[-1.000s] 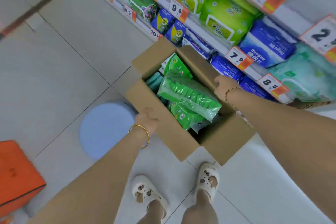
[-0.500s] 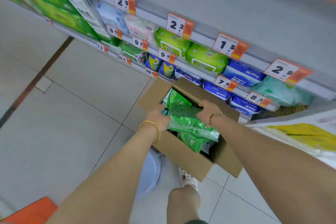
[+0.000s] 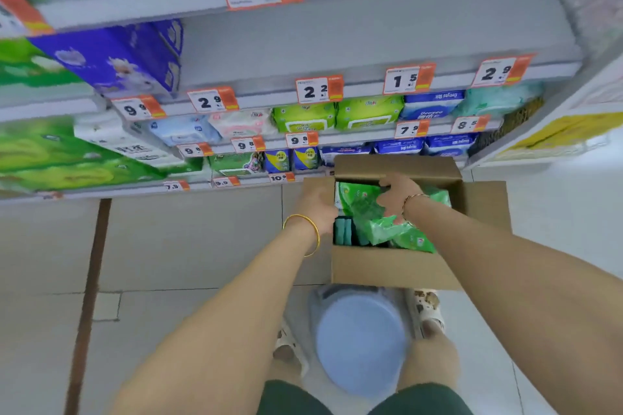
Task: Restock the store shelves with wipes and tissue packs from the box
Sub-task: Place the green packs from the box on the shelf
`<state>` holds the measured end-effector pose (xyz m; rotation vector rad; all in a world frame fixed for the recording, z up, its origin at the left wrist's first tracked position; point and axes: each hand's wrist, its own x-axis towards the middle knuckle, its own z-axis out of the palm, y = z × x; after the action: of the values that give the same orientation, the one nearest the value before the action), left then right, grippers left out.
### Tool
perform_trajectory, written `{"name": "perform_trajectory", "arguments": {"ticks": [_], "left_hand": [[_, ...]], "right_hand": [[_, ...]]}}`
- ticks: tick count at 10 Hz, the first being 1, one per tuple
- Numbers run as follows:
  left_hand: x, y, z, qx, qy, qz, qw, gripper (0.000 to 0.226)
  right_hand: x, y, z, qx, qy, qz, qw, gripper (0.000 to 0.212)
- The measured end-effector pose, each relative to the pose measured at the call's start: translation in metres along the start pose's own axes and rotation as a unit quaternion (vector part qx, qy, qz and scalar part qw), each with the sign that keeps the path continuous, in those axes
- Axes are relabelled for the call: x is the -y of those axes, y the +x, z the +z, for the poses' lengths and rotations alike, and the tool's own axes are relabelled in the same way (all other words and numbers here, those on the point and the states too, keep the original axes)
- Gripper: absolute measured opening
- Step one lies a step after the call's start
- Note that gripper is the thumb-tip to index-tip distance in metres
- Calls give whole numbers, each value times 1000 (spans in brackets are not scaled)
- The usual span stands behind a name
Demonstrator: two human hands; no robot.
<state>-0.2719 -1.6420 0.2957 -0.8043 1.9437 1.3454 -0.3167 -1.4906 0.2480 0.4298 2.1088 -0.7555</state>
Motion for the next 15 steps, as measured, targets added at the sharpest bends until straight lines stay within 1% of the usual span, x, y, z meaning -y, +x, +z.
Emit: {"name": "perform_trajectory", "arguments": {"ticks": [1,2,3,4,5,6,7,9,10,11,12,13,14,15], "left_hand": [[-3,-3,-4,31,12,0,999,44],[-14,-3,-6,37,13,2,999,42],[-17,8,-5,47,48,17,998,40],[-25,25,-15,62,90,13,994,33],[-32,42,-32,85,132,45,987,27],[-34,59,-52,108,157,50,980,49],[-26,63,-73,123,204,63,969,48],[-4,79,-71,142,258,82,952,46],[9,99,-54,147,266,84,949,44],[25,130,-30,143,258,93,951,48],[54,192,8,140,304,118,935,51],[71,219,35,135,359,140,913,52],[89,254,61,92,419,178,885,45],[108,289,83,36,480,204,852,43]], "right_hand": [[-1,-18,10,20,12,38,999,49],[-3,-27,1,11,13,51,999,45],[-1,-32,-8,-4,22,49,999,40],[10,-33,-5,-15,51,61,997,45],[24,-30,10,-39,110,92,989,49],[37,-24,29,-77,152,121,978,47],[49,-20,56,-83,150,139,975,41],[50,-6,73,-101,152,138,973,45],[31,11,79,-123,141,139,972,40],[0,38,83,-159,127,148,968,40],[-33,72,85,-204,90,135,965,41],[-56,107,93,-224,59,114,966,42],[-76,145,107,-248,27,93,964,46],[-93,178,121,-277,-2,93,956,48]]}}
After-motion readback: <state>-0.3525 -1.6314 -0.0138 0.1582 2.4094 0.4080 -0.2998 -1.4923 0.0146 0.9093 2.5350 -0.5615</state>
